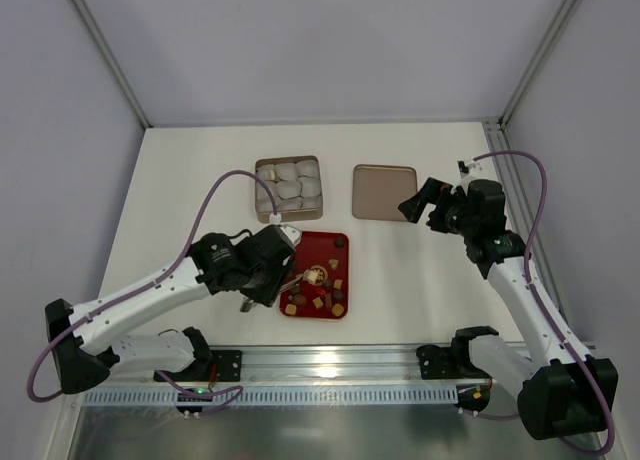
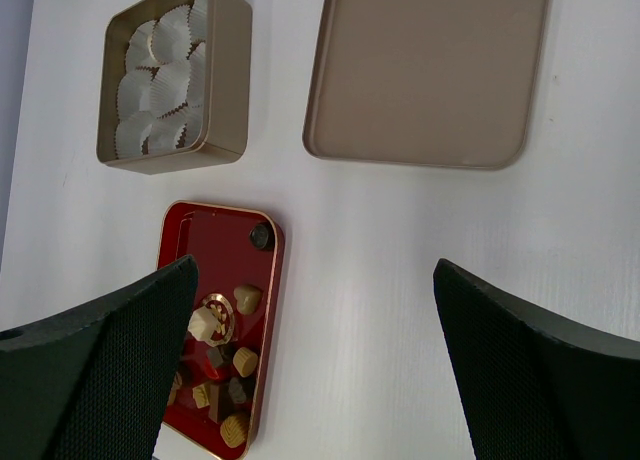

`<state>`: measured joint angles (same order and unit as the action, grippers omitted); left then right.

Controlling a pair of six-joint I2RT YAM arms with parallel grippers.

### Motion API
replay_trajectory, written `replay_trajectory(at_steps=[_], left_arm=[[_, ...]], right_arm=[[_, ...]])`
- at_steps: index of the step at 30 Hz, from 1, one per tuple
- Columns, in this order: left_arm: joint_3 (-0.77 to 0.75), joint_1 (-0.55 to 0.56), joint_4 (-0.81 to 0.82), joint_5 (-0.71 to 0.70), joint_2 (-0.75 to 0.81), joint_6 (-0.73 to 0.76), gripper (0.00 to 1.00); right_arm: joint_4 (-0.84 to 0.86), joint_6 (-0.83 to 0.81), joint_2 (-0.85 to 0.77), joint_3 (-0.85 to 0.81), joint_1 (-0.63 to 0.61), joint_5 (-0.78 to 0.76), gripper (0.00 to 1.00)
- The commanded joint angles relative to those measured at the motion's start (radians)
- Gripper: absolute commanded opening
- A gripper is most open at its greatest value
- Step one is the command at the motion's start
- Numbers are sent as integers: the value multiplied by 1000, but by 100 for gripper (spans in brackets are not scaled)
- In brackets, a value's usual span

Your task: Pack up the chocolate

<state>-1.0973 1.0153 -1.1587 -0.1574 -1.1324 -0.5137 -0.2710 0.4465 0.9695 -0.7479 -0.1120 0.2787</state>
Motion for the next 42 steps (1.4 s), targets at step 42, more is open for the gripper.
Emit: replay_trajectory(at_steps=[42], left_arm=[[1, 8, 14, 1, -50, 40, 36]], right_arm=[[16, -14, -5, -7, -6, -15, 100]])
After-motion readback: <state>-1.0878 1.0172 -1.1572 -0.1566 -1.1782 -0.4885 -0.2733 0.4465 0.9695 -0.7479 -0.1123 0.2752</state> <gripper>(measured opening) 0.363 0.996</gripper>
